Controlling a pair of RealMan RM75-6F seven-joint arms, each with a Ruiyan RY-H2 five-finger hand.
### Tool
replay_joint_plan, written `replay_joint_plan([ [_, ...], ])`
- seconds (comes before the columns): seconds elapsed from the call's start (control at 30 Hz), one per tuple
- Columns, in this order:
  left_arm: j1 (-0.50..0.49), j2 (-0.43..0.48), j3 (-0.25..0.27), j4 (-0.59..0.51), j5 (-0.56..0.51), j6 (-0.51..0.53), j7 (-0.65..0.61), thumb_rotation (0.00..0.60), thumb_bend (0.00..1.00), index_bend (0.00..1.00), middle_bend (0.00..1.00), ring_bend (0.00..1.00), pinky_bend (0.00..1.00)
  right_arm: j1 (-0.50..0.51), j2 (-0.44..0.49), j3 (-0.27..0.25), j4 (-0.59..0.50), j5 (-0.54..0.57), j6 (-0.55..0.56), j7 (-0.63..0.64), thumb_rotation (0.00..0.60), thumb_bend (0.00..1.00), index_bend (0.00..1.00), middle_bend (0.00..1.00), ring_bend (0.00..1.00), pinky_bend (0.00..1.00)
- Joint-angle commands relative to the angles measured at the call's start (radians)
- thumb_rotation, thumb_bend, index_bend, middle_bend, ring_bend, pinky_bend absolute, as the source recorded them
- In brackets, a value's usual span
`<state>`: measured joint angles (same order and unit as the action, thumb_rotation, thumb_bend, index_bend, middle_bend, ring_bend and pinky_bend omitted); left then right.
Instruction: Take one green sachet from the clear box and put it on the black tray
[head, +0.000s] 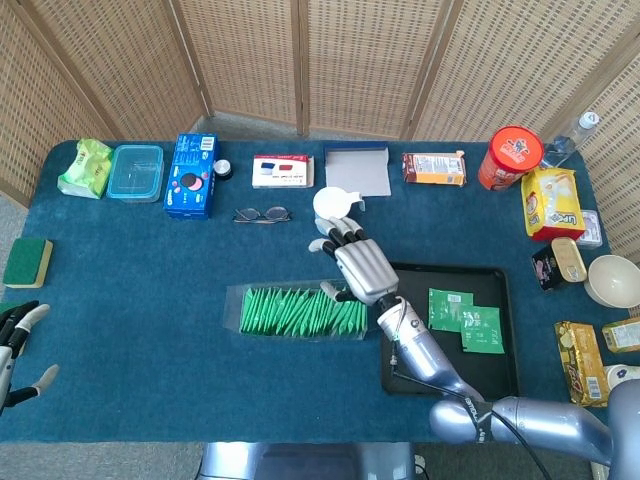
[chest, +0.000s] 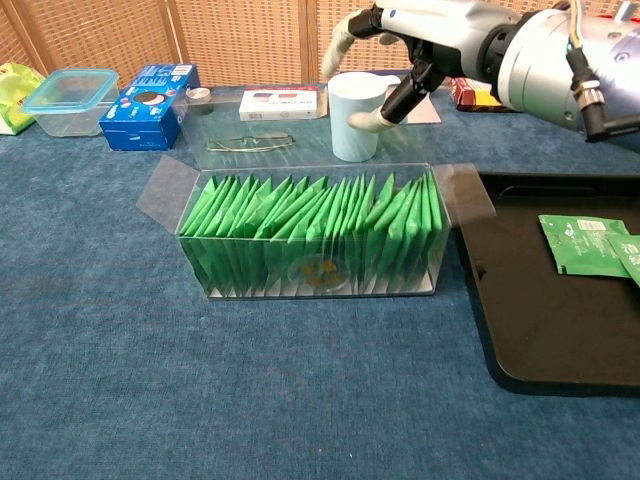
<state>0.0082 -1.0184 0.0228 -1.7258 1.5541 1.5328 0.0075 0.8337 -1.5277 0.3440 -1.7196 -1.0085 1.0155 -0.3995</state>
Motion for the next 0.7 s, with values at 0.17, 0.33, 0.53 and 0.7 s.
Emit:
replay_joint_plan([
  [0.17, -0.001, -0.003, 0.0, 0.004, 0.0, -0.003, -0.004, 0.6, 0.24, 0.13, 0.12, 0.11, 0.24, 0.012, 0.006, -0.002, -0.002, 0.007, 0.014, -0.012, 0.6, 0.42, 0.51, 0.08, 0.09, 0.1],
  [0.33, -0.004, -0.006, -0.002, 0.005, 0.002, -0.003, -0.006, 0.6, 0.24, 0.13, 0.12, 0.11, 0.24, 0.026, 0.014, 0.0, 0.003, 0.032, 0.007, -0.017, 0.6, 0.43, 0.54, 0.11, 0.12, 0.11],
  [0.53, -0.004, -0.006, -0.002, 0.006, 0.001, -0.003, -0.008, 0.6, 0.24, 0.13, 0.12, 0.11, 0.24, 0.044, 0.022, 0.001, 0.011, 0.081, -0.017, -0.017, 0.6, 0.43, 0.57, 0.13, 0.13, 0.11],
  [0.7, -0.002, -0.003, -0.003, 0.007, -0.001, 0.002, -0.009, 0.6, 0.24, 0.13, 0.12, 0.11, 0.24, 0.062, 0.051, 0.009, -0.004, 0.156, -0.069, 0.002, 0.6, 0.44, 0.59, 0.14, 0.13, 0.11],
])
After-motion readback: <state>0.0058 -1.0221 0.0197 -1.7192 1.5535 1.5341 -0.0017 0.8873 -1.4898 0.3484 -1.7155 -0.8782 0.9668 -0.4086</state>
